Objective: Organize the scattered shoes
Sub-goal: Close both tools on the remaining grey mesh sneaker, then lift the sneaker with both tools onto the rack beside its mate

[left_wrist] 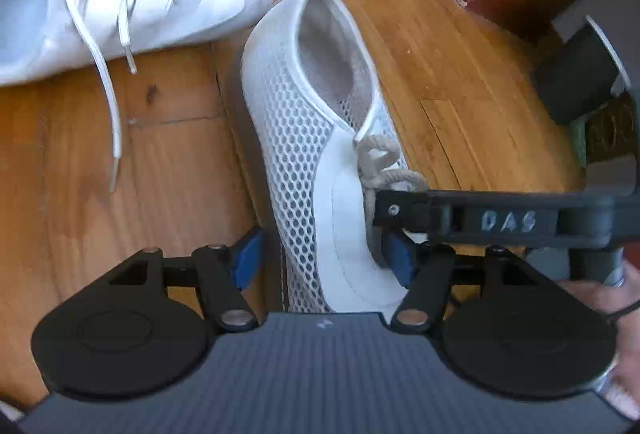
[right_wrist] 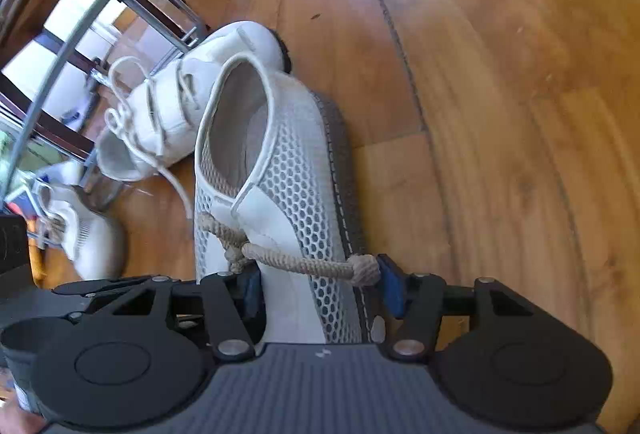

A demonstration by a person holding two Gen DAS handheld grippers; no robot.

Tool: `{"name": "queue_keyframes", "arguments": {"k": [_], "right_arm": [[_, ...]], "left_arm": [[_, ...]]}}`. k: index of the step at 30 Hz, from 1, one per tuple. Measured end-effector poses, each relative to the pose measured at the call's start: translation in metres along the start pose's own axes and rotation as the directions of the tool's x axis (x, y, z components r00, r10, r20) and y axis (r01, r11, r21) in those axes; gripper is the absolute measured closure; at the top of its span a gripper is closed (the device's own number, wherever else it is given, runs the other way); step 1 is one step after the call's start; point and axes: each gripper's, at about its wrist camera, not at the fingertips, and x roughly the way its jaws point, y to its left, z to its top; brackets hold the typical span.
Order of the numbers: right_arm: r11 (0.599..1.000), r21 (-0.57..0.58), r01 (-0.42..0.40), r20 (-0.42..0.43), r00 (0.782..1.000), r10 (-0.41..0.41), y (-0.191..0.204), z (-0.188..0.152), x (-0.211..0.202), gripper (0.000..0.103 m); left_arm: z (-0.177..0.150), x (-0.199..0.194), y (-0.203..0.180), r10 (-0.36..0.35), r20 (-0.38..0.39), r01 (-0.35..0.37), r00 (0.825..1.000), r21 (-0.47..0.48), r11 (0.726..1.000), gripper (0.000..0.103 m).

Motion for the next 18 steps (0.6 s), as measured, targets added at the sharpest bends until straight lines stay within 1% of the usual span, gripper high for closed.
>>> {"name": "queue_keyframes", "arguments": {"k": [1,2,3,4,5,7,8,9,10,13,15,16,17,18], "right_arm": [[0.999,0.037,-0.032,0.006,0.999,0.032,-0.003,-0.001,-0.005,0.046],[0.990,0.108,-0.091,0.018,0.996,0.089,-0.011,-0.004,-0.013,0.046],[0.986,0.118,-0.122,0.028,0.992,0.119,-0.009,-0.007,-0.019,0.046],[0.981,0.123,-0.150,0.038,0.988,0.147,-0.006,-0.010,-0.025,0.045],[0.981,0.101,-0.167,0.046,0.986,0.163,0.002,-0.009,-0.029,0.045],[0.980,0.030,-0.196,0.059,0.979,0.194,0.025,-0.012,-0.035,0.046],[0.977,-0.004,-0.211,0.062,0.975,0.211,0.038,-0.012,-0.035,0.046],[0.973,-0.037,-0.226,0.065,0.971,0.228,0.052,-0.012,-0.036,0.046],[0.968,-0.070,-0.241,0.068,0.967,0.246,0.065,-0.012,-0.036,0.046],[0.950,-0.159,-0.268,0.034,0.960,0.277,0.103,-0.006,-0.024,0.046],[0.933,-0.220,-0.285,-0.028,0.958,0.286,0.138,0.004,-0.002,0.046],[0.929,-0.231,-0.289,-0.044,0.957,0.287,0.147,0.005,0.002,0.046],[0.922,-0.256,-0.290,-0.081,0.957,0.279,0.166,0.013,0.015,0.046],[0.915,-0.285,-0.284,-0.105,0.959,0.265,0.182,0.020,0.025,0.046]], "left_arm": [[-0.002,-0.016,0.003,-0.038,0.026,0.039,0.999,-0.024,0.999,0.041],[-0.005,-0.033,0.006,-0.080,0.056,0.083,0.995,-0.049,0.995,0.041],[-0.005,-0.043,0.006,-0.099,0.073,0.103,0.992,-0.054,0.993,0.040],[-0.008,-0.061,0.003,-0.096,0.106,0.101,0.990,-0.038,0.994,0.040],[-0.011,-0.081,-0.001,-0.091,0.142,0.094,0.986,-0.018,0.995,0.039],[-0.017,-0.108,-0.005,-0.042,0.183,0.041,0.982,0.009,0.999,0.037],[-0.023,-0.123,-0.005,-0.012,0.210,0.008,0.978,0.019,1.000,0.036],[-0.027,-0.129,-0.004,0.000,0.222,-0.004,0.975,0.018,1.000,0.036],[-0.032,-0.142,0.002,0.022,0.241,-0.022,0.970,-0.003,1.000,0.035],[-0.041,-0.161,0.019,0.065,0.279,-0.042,0.958,-0.087,0.995,0.035],[-0.049,-0.171,0.039,0.104,0.312,-0.049,0.944,-0.180,0.983,0.035],[-0.051,-0.175,0.048,0.121,0.326,-0.052,0.937,-0.215,0.975,0.035],[-0.052,-0.180,0.064,0.143,0.345,-0.049,0.928,-0.268,0.962,0.035],[-0.050,-0.183,0.078,0.156,0.359,-0.043,0.920,-0.304,0.952,0.038]]}}
